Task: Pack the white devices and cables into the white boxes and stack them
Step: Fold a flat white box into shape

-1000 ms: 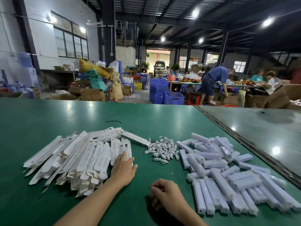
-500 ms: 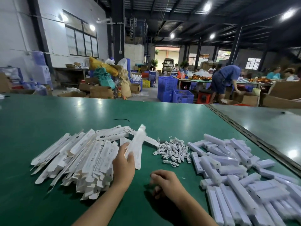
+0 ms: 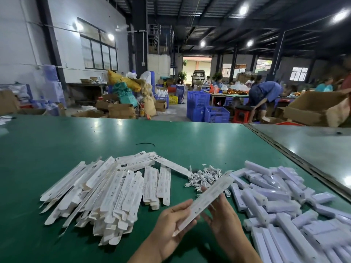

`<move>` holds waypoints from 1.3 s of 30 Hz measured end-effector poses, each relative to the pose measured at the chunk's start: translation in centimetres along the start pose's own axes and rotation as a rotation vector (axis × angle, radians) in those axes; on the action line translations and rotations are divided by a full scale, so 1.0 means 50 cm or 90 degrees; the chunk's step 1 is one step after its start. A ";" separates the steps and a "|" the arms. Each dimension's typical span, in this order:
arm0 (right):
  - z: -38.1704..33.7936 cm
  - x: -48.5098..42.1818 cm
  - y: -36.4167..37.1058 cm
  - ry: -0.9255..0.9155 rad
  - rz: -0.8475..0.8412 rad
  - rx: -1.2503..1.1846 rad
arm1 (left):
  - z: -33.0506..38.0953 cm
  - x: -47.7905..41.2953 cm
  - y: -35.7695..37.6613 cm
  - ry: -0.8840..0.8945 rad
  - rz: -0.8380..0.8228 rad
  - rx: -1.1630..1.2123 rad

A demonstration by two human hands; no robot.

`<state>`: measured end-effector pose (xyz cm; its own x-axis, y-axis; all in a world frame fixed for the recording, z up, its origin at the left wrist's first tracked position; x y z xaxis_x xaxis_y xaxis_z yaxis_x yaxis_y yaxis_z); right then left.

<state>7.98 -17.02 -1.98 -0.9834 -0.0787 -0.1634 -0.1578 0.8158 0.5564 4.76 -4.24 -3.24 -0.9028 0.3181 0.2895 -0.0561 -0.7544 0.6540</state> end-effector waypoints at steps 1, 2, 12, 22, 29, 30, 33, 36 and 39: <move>-0.006 -0.002 0.001 -0.009 -0.002 -0.011 | -0.007 -0.001 -0.002 -0.006 0.007 -0.012; -0.013 -0.004 0.001 -0.015 -0.004 -0.022 | -0.013 0.001 -0.004 -0.008 0.020 -0.029; -0.025 -0.017 -0.012 -0.025 0.015 -0.009 | 0.007 0.021 -0.001 0.135 0.069 -0.377; -0.027 -0.008 -0.013 -0.050 0.053 0.104 | -0.009 0.031 0.034 0.091 0.026 -0.477; -0.003 -0.014 0.006 -0.015 0.019 0.095 | 0.020 0.033 0.021 0.118 0.077 -0.405; 0.003 -0.016 0.004 -0.011 0.020 0.091 | 0.023 0.031 0.017 0.115 0.084 -0.386; 0.000 -0.021 -0.004 -0.033 0.041 0.078 | 0.017 0.028 0.020 0.097 0.064 -0.345; -0.021 -0.017 -0.012 -0.083 0.067 0.138 | 0.014 0.022 0.022 0.086 0.033 -0.225; -0.053 0.005 0.017 -0.190 -0.021 0.435 | 0.023 0.015 0.008 0.104 0.032 -0.114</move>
<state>7.37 -17.87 0.60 -0.8980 -0.0294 -0.4390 -0.0001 0.9978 -0.0666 4.55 -3.65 -1.97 -0.9624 0.1915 0.1929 -0.0705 -0.8613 0.5032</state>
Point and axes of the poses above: each hand's wrist, its own x-axis away from the middle knuckle, its own y-axis out of the palm, z = x × y, the point moved 9 cm from there along -x, towards the middle knuckle, and after that the axes turned 6 degrees about -y, right-handed, at the moved point
